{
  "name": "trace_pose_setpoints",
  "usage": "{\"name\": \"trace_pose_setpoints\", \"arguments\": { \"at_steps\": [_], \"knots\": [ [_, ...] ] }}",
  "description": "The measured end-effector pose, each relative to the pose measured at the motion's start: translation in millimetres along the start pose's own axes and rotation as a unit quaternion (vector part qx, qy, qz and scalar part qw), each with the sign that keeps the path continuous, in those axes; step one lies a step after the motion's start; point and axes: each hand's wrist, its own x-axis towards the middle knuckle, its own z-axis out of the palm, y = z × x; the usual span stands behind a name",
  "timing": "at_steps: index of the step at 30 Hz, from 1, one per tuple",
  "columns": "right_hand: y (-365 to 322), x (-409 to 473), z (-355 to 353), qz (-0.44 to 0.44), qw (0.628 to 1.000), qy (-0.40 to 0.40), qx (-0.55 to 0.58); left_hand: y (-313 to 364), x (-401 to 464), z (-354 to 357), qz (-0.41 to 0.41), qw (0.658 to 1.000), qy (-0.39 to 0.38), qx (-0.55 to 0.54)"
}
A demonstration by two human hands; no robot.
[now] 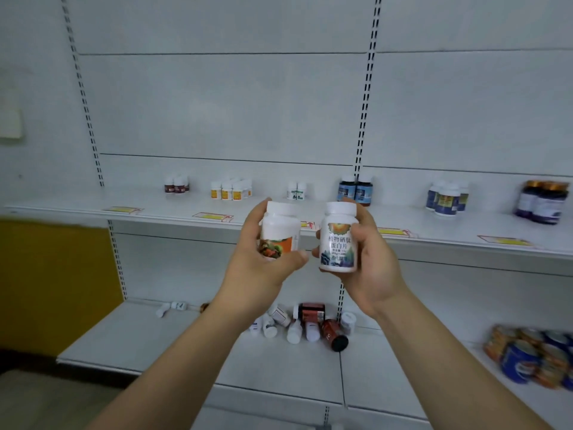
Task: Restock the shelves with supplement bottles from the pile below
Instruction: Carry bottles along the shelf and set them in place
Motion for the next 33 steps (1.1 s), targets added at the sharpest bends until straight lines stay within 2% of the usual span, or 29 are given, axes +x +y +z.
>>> {"name": "trace_pose_setpoints", "arguments": {
  "at_steps": [4, 10, 20, 27, 33],
  "knots": [
    [-2, 6, -2, -0.017, 1.0, 0.012, -0.003, -8, 10, -5, -0.054, 0.994, -0.049, -0.078],
    [0, 18, -3, -0.033, 0.999, 0.028, -0.014, -21, 29, -14, -0.061, 0.99, -0.069, -0.105],
    [5, 43, -18, -0.042, 0.989, 0.125, -0.067, -55, 75, -27, -0.115, 0.983, -0.128, -0.056],
    [-12, 35, -55, -0.049, 0.982, 0.17, -0.073, -61, 88, 8, -0.115, 0.975, -0.176, -0.073],
    [-49, 18, -112, -0.056, 0.976, 0.179, -0.112, -58, 88, 86, -0.11, 0.968, -0.219, -0.057]
  ]
}}
